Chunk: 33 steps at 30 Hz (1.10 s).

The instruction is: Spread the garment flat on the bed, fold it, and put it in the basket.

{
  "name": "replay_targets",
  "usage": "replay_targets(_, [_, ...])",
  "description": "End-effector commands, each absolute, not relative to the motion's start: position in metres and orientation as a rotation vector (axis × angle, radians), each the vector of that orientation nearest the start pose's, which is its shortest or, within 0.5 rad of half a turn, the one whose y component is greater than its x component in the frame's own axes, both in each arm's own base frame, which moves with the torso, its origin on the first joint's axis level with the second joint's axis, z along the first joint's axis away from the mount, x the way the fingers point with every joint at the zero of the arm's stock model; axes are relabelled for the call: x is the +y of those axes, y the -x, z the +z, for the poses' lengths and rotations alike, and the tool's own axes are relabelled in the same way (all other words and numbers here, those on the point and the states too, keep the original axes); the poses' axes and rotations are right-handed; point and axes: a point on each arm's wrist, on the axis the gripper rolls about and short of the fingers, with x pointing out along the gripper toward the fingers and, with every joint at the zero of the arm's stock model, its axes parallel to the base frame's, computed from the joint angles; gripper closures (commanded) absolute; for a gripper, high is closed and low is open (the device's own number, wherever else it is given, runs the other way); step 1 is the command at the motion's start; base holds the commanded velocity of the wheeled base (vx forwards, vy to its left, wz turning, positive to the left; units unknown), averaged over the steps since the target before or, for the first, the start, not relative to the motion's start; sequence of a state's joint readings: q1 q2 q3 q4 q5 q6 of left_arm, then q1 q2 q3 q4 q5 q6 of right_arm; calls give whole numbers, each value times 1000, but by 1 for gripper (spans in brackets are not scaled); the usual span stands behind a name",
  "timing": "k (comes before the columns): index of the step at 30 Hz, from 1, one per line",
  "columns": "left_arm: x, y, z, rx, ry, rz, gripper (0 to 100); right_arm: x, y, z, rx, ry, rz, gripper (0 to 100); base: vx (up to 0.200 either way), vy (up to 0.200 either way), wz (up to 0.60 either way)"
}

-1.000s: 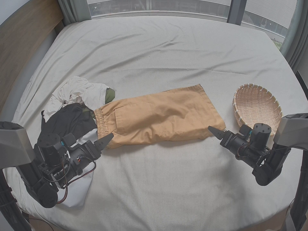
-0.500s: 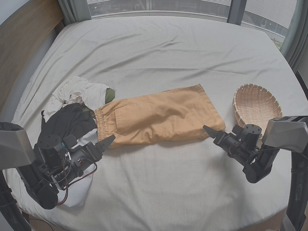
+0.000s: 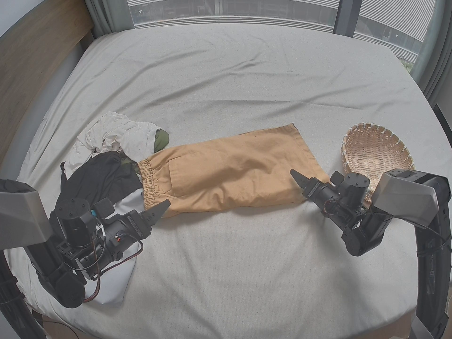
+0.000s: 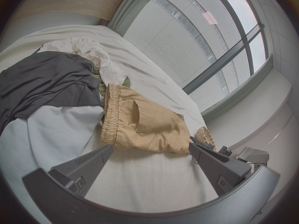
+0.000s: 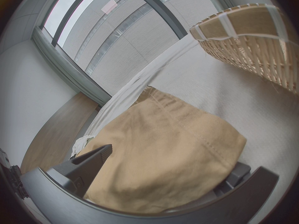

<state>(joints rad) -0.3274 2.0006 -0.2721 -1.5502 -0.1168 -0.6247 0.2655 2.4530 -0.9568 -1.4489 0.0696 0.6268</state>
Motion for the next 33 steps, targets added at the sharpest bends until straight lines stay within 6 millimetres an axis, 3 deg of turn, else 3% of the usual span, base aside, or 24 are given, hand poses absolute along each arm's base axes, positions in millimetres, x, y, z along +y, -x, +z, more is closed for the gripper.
replay_targets(1, [-91, -257, 70, 314, 593, -373, 0, 112, -410, 15, 145, -617, 307, 100, 0, 0, 0])
replay_targets(10, [-89, -258, 68, 320, 592, -360, 0, 110, -405, 19, 135, -635, 307, 100, 0, 0, 0])
replay_targets(20, [-81, -260, 66, 316, 597, -322, 0, 95, -352, 42, 175, -590, 294, 100, 0, 0, 0])
replay_targets(33, [-82, -264, 55, 356, 598, -316, 0, 58, -292, 40, 310, -473, 202, 100, 0, 0, 0])
